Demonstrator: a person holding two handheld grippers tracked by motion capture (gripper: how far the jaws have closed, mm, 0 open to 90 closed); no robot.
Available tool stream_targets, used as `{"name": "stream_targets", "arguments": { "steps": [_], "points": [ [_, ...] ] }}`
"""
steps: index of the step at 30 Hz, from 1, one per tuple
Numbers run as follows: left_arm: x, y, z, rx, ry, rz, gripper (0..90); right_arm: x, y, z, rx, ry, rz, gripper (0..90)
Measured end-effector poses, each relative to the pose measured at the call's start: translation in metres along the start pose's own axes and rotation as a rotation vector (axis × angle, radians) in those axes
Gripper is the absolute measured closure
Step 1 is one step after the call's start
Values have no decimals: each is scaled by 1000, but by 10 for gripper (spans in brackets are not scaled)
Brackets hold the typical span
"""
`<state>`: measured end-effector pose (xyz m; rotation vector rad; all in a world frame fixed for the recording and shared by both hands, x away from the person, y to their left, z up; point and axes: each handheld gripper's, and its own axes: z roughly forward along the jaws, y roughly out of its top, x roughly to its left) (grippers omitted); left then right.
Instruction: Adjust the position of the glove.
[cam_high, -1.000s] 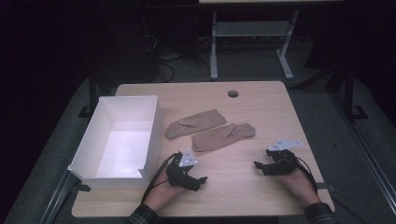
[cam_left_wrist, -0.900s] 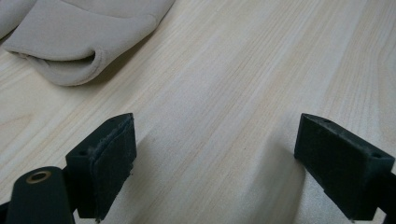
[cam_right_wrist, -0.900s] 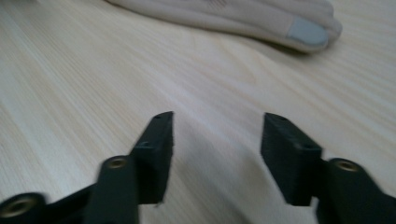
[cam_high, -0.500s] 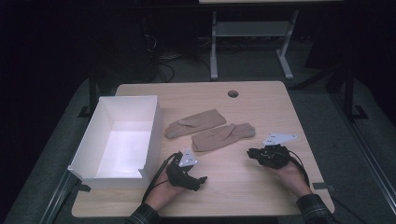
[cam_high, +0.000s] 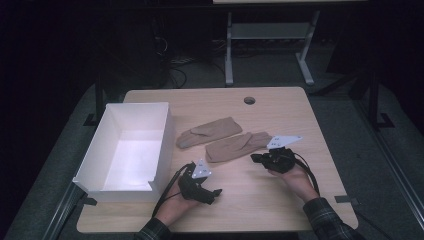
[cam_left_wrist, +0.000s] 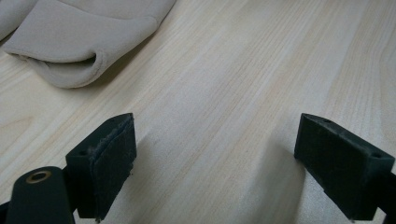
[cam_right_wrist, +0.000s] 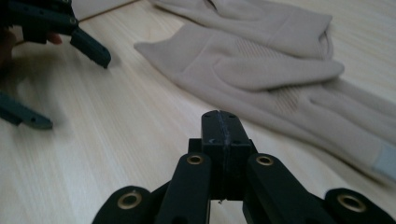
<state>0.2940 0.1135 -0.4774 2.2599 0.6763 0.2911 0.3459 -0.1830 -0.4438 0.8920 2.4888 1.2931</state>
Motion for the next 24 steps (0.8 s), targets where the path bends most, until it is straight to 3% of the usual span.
{"name": "stream_targets", "arguments": {
  "steps": [16,24],
  "points": [
    [0,0,0,6,-1,5,122,9,30,43,7,32,-23,900],
    [0,0,0,6,-1,4,122,11,35,58,19,44,-39,900]
  ]
}}
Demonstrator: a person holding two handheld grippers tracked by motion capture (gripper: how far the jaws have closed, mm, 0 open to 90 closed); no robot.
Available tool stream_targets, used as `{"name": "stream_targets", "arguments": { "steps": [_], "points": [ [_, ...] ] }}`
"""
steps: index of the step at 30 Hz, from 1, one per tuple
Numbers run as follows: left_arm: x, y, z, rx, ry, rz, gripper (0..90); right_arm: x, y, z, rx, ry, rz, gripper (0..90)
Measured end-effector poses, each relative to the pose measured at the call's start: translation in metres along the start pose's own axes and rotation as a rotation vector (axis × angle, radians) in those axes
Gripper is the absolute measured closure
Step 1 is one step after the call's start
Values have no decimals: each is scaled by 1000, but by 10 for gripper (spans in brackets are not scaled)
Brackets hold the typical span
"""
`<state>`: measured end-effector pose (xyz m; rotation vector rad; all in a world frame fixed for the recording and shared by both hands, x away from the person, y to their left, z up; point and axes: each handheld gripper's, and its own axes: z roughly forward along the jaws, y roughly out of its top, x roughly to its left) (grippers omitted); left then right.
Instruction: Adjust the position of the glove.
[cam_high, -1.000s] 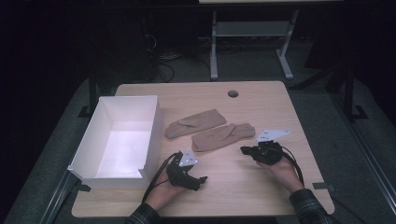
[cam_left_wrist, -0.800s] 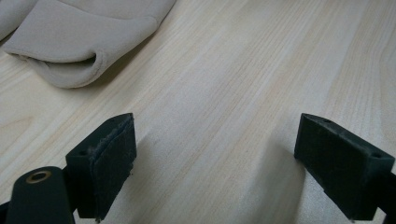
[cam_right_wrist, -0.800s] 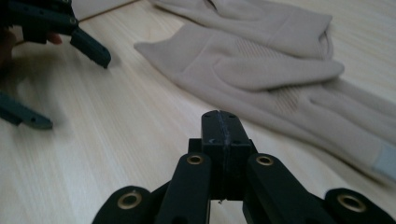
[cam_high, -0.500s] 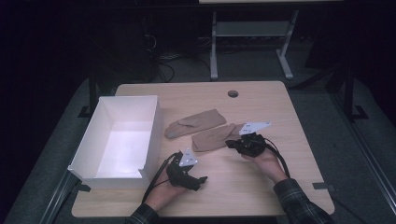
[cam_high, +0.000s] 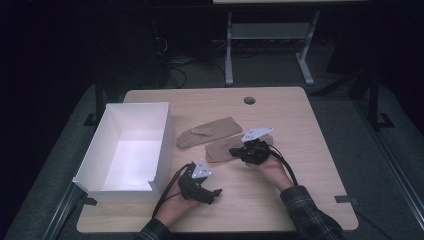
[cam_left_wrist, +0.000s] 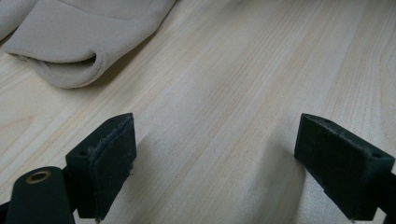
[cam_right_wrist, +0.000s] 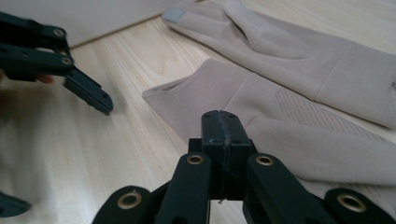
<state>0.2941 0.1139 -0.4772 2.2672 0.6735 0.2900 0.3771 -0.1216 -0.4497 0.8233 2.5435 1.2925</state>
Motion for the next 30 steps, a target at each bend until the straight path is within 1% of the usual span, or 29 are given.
{"name": "stream_targets", "arguments": {
  "steps": [1,3,6,7,8,10,11,12,14,18,19,21,22,24,25,26,30],
  "points": [
    [0,0,0,0,-1,0,122,-1,0,6,4,-4,3,900],
    [0,0,0,0,0,1,122,-2,0,10,5,0,21,900],
    [0,0,0,-1,0,1,122,-4,-1,17,14,-1,22,900],
    [0,0,0,-1,0,1,122,-4,-1,17,14,-1,22,900],
    [0,0,0,-1,0,2,122,-4,-2,24,34,-1,16,900],
    [0,0,0,-5,0,-1,122,-4,-4,28,52,-6,21,900],
    [0,0,0,-3,0,2,122,-4,-5,30,60,-5,19,900],
    [0,0,0,-3,1,2,122,-4,-6,31,67,-4,27,900],
    [0,0,0,-3,1,2,122,-5,-7,31,63,-3,28,900],
    [0,0,0,0,2,3,122,-3,-10,26,69,-5,21,900],
    [0,-1,0,-4,-1,-5,122,-2,-14,22,71,-7,11,900],
    [-1,-1,0,-8,-1,-10,122,-1,-18,16,80,-9,16,900],
    [-1,-1,0,-9,-2,-13,122,-1,-20,13,82,-9,9,900],
    [-1,-1,0,-10,-2,-13,122,-1,-21,10,84,-9,6,900],
    [-1,-1,0,-9,-1,-13,122,-2,-24,7,87,-10,4,900],
    [-1,-1,0,-10,-1,-13,122,-1,-28,0,96,-11,3,900],
    [-1,-1,0,-7,-3,-12,122,0,-36,-13,119,-14,-2,900]
  ]
}}
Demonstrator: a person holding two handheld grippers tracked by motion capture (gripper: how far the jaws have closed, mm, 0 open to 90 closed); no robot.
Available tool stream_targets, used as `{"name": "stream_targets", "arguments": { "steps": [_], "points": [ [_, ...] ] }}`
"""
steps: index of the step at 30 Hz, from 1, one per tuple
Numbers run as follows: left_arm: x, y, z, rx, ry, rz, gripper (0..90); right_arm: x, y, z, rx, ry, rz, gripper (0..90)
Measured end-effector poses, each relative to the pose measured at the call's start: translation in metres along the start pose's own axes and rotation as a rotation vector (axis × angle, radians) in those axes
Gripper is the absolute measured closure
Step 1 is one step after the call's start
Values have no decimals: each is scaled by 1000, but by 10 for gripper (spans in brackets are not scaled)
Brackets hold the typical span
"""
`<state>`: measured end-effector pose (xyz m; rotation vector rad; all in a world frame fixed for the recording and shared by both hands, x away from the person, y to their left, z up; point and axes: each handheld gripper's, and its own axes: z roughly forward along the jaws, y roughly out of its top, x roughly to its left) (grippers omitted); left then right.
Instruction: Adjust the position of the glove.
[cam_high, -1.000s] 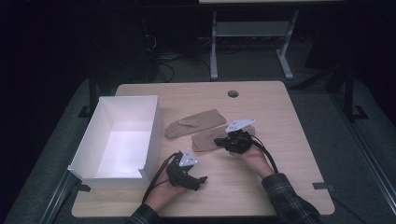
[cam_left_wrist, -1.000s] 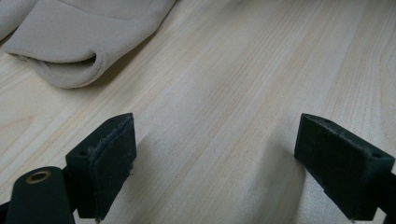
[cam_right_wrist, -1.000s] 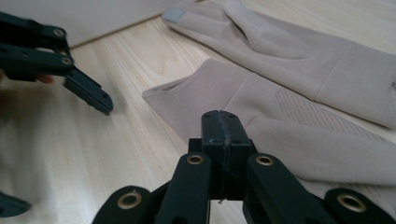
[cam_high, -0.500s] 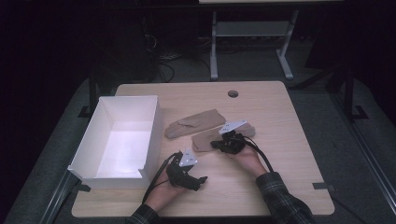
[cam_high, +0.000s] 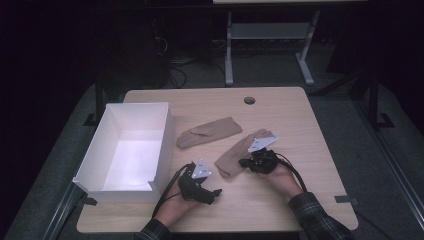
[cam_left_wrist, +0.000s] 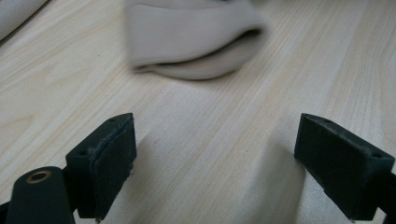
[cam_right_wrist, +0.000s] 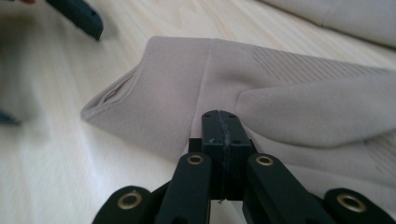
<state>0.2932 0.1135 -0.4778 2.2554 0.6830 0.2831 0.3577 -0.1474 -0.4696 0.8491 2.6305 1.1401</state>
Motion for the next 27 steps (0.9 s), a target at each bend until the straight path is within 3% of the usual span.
{"name": "stream_targets", "arguments": {
  "steps": [27],
  "points": [
    [0,0,0,0,3,6,123,-3,-62,-70,51,-21,74,900]
  ]
}}
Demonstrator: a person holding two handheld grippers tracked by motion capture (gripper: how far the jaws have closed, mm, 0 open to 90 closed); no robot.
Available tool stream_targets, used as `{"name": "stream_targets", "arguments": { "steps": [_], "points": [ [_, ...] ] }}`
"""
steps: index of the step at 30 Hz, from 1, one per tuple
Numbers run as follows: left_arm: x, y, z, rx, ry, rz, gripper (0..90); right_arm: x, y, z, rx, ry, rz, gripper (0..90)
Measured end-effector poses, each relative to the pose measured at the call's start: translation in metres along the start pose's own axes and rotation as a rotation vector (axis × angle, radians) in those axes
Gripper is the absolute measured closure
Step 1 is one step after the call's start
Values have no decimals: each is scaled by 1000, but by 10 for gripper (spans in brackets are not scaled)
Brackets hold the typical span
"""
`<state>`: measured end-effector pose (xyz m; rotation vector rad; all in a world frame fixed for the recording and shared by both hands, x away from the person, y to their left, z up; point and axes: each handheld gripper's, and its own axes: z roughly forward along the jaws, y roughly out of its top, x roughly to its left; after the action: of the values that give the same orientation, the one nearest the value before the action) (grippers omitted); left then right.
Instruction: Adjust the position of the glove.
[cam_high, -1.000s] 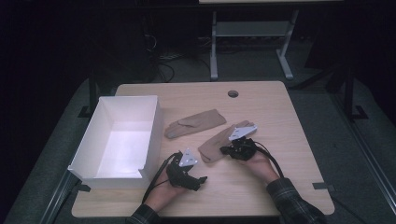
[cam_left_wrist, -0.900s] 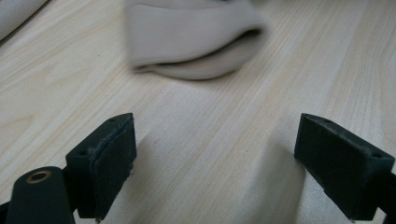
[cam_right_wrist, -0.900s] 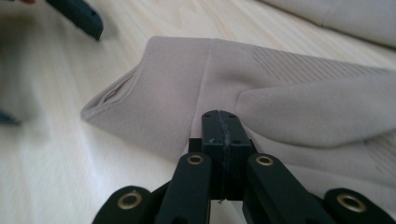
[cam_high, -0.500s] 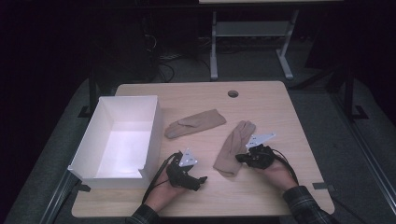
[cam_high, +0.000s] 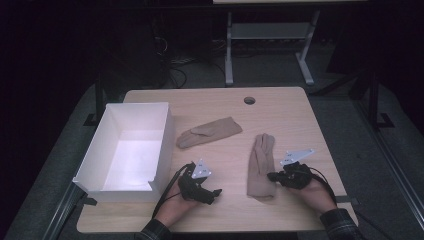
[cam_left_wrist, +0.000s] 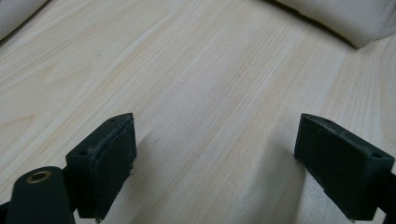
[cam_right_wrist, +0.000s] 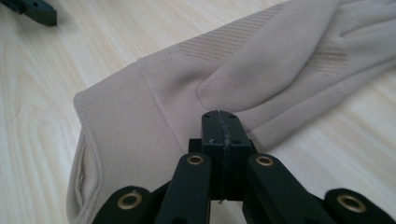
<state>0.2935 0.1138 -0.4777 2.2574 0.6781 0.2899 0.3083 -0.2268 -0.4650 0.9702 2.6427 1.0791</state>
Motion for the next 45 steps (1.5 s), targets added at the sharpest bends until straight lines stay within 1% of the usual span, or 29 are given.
{"name": "stream_targets", "arguments": {
  "steps": [3,7,11,14,17,21,25,27,29,30,32,34,35,38,39,42,45],
  "points": [
    [0,0,0,1,1,1,123,1,-4,-4,1,-3,5,900],
    [0,0,0,1,3,1,123,3,-12,-11,12,-9,-12,900],
    [0,0,0,1,3,0,123,3,-16,-17,23,-16,-13,900],
    [0,0,0,1,4,1,123,3,-16,-19,14,-19,-7,900],
    [0,0,0,1,2,-3,123,3,-9,-20,-16,-19,-11,900],
    [0,0,0,0,2,-3,123,0,2,-16,-44,-30,-10,900],
    [0,0,0,3,2,-3,122,-5,13,-5,-63,-57,-13,900],
    [0,0,0,2,1,-3,123,-8,16,0,-59,-71,-9,900],
    [0,0,0,2,2,-3,123,-12,16,7,-38,-72,-2,900],
    [0,0,0,2,1,-3,123,-14,16,11,-24,-74,-6,900],
    [0,0,0,2,2,-5,123,-16,15,11,-25,-67,1,900],
    [-1,0,0,1,3,-6,123,-16,13,10,-11,-72,-6,900],
    [-1,0,0,1,3,-7,123,-16,10,9,-12,-74,-9,900],
    [-1,0,-1,1,4,-7,123,-17,7,6,-17,-66,4,900],
    [-1,0,-1,0,4,-8,123,-18,2,1,-13,-64,4,900],
    [-1,0,0,0,5,-6,123,-17,-6,-6,-10,-57,9,900],
    [0,0,-1,0,7,1,123,-14,-11,-11,0,-51,1,900]
  ]
}}
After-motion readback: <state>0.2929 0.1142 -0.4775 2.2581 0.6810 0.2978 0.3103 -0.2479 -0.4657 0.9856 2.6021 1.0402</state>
